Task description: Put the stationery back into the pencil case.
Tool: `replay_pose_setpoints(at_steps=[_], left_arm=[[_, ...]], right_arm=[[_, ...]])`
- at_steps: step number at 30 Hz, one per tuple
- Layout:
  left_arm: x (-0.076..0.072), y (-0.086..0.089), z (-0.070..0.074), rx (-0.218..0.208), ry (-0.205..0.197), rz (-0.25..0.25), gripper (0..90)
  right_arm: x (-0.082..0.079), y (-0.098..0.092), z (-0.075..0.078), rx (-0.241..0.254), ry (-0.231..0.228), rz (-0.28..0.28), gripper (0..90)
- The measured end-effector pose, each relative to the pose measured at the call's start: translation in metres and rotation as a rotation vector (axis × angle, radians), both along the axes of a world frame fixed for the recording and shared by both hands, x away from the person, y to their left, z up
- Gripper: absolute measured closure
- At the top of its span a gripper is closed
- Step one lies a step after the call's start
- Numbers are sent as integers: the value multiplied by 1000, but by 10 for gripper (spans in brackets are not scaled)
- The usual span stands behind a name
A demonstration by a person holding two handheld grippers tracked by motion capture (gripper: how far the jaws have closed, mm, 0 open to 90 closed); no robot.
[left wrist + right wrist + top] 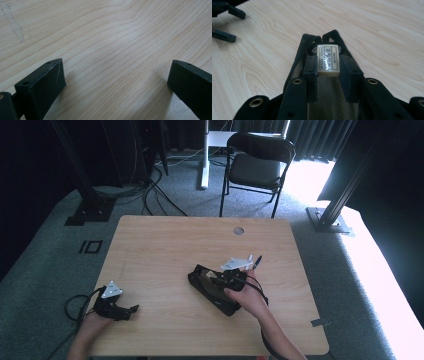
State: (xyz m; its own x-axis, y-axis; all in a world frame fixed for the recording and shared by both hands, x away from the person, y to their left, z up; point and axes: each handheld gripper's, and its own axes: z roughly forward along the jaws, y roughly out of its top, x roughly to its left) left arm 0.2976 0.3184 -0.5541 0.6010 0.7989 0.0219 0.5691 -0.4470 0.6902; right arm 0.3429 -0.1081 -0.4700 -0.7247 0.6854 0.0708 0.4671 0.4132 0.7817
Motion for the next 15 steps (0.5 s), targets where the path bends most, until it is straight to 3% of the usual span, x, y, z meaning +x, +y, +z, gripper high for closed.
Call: replay_pose_setpoints(at_steps=[2,9,15], left_arm=[[0,0,0,0,0,0,16],[0,0,0,0,0,0,16],[0,0,0,1,0,0,16]], right_arm=[[1,2,-2,-8,5,2,686],[12,20,-21,-117,70,7,686],[16,24,-24,-147,86,7,684]])
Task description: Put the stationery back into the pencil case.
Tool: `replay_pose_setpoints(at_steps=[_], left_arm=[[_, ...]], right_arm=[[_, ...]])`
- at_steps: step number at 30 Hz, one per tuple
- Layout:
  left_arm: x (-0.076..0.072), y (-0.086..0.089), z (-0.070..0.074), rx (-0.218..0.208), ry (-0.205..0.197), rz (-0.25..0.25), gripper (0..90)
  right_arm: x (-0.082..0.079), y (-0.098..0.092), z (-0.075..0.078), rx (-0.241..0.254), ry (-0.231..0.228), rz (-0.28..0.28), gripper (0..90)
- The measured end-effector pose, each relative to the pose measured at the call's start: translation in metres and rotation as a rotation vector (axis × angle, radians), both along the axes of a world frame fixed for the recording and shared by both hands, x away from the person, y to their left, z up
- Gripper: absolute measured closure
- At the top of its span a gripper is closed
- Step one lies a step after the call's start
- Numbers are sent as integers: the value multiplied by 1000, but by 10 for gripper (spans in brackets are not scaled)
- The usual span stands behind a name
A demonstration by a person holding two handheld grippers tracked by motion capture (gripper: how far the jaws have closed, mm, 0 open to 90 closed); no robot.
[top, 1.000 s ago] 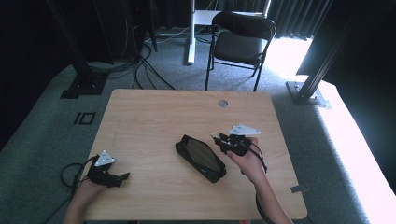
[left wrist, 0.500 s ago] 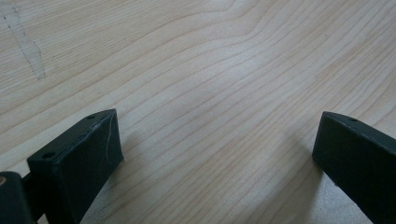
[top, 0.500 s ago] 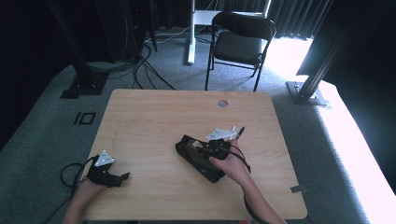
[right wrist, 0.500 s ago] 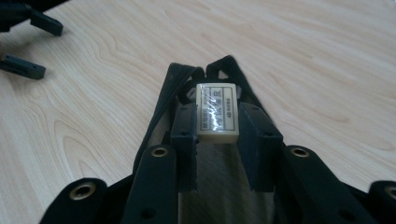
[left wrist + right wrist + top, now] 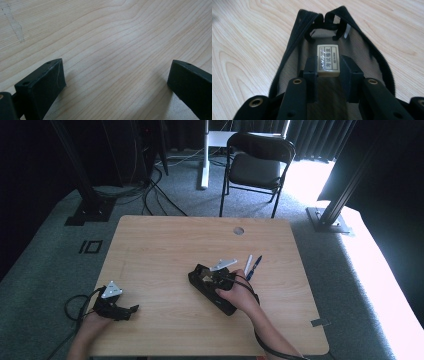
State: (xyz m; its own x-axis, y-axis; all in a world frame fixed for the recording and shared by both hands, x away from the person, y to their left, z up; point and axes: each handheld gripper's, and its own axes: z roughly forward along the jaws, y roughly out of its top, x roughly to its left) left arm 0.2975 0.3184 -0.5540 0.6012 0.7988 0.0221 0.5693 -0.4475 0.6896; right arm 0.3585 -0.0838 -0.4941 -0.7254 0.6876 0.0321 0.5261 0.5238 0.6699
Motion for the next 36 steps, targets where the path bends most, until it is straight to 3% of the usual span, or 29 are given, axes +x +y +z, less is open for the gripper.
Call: replay_pose_setpoints(at_steps=[5,11,13,17,18,19,21,23,27,29,36], left_arm=[[0,0,0,-1,0,0,16],[0,0,0,1,-1,0,16],[0,0,0,0,0,0,16],[0,0,0,1,0,0,16],[0,0,0,1,0,0,16],[0,0,0,0,0,0,16],[0,0,0,0,0,0,16],[0,0,0,0,0,0,16],[0,0,0,-1,0,0,16],[0,0,0,0,0,0,16],[0,0,0,-1,0,0,16]], right_arm=[[-2,1,1,16,11,16,659],[-6,-20,25,125,-36,-20,593],[-5,-32,34,162,-58,-53,582],[3,-65,42,166,-99,-161,597],[3,-65,42,166,-99,-161,597],[11,-85,39,164,-111,-236,598],[20,-103,33,131,-120,-310,600],[29,-116,24,128,-101,-372,600],[48,-138,0,74,-77,-502,599],[54,-142,-10,61,-65,-538,595],[74,-146,-33,94,-3,-612,565]])
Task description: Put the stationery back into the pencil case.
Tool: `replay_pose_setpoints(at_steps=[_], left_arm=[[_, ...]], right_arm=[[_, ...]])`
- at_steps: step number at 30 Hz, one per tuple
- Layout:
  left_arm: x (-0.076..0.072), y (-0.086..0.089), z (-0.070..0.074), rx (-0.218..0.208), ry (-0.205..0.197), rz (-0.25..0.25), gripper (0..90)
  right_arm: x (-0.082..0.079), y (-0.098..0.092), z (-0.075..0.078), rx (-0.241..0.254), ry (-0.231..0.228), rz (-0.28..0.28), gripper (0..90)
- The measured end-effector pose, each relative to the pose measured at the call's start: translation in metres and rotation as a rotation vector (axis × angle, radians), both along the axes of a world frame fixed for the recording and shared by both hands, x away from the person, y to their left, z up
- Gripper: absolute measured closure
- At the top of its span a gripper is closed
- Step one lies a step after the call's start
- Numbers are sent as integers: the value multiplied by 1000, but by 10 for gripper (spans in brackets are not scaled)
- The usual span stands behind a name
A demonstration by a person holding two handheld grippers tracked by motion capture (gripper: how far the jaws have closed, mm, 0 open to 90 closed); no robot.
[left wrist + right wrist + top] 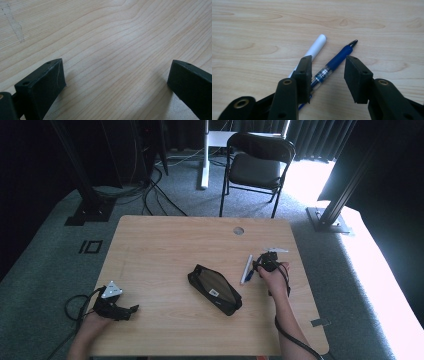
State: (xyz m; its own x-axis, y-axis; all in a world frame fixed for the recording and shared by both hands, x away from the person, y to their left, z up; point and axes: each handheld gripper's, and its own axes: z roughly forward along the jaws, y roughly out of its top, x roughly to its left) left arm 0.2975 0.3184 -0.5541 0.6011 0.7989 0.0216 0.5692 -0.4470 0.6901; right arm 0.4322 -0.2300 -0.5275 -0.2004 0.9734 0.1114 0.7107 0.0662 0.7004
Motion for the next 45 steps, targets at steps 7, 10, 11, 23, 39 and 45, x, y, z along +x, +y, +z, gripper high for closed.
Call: replay_pose_setpoints(at_steps=[7,10,11,23,39,45], left_arm=[[0,0,0,1,0,0,16],[0,0,0,1,0,0,16],[0,0,0,1,0,0,16],[0,0,0,1,0,0,16],[0,0,0,1,0,0,16],[0,0,0,1,0,0,16]], right_arm=[[9,0,-11,-5,50,-32,564],[9,0,-13,-16,55,-33,575],[9,-1,-13,-17,53,-35,575],[-6,-31,-9,-26,89,-40,792],[-28,-16,53,121,-51,89,792],[-44,12,75,167,-110,206,792]])
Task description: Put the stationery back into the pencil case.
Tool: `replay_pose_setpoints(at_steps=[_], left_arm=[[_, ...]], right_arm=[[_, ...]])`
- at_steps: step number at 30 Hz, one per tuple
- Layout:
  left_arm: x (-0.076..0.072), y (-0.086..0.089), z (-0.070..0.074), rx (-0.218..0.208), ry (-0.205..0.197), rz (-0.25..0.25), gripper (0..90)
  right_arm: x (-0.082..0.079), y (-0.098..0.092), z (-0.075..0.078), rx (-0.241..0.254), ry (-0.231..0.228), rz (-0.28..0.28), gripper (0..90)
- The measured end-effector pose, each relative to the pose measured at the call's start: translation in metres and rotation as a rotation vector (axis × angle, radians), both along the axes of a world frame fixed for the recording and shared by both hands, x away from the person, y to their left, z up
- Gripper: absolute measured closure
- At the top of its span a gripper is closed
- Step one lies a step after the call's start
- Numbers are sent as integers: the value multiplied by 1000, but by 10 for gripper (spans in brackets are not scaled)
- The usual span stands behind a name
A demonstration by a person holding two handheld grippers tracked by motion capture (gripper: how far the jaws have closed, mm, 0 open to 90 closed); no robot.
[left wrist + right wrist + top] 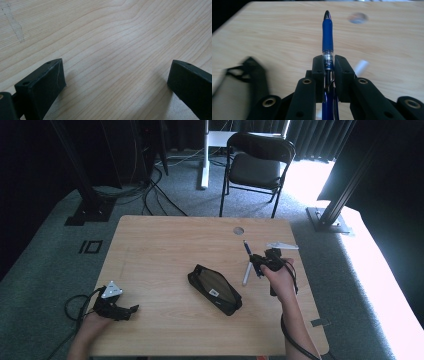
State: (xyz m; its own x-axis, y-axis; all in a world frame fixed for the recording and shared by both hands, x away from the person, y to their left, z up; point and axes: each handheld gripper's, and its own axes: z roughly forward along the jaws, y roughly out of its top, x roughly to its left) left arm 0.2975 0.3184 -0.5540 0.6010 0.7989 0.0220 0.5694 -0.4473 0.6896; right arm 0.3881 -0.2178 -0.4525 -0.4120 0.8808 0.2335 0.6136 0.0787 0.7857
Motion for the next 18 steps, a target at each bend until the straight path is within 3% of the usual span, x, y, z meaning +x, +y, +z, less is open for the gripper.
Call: replay_pose_setpoints(at_steps=[1,9,18], left_arm=[[0,0,0,0,0,0,16],[0,0,0,1,-1,-1,16],[0,0,0,-1,0,0,16]], right_arm=[[0,0,0,0,0,0,792],[-16,47,14,-11,-36,162,793],[-24,92,3,-16,13,301,792]])
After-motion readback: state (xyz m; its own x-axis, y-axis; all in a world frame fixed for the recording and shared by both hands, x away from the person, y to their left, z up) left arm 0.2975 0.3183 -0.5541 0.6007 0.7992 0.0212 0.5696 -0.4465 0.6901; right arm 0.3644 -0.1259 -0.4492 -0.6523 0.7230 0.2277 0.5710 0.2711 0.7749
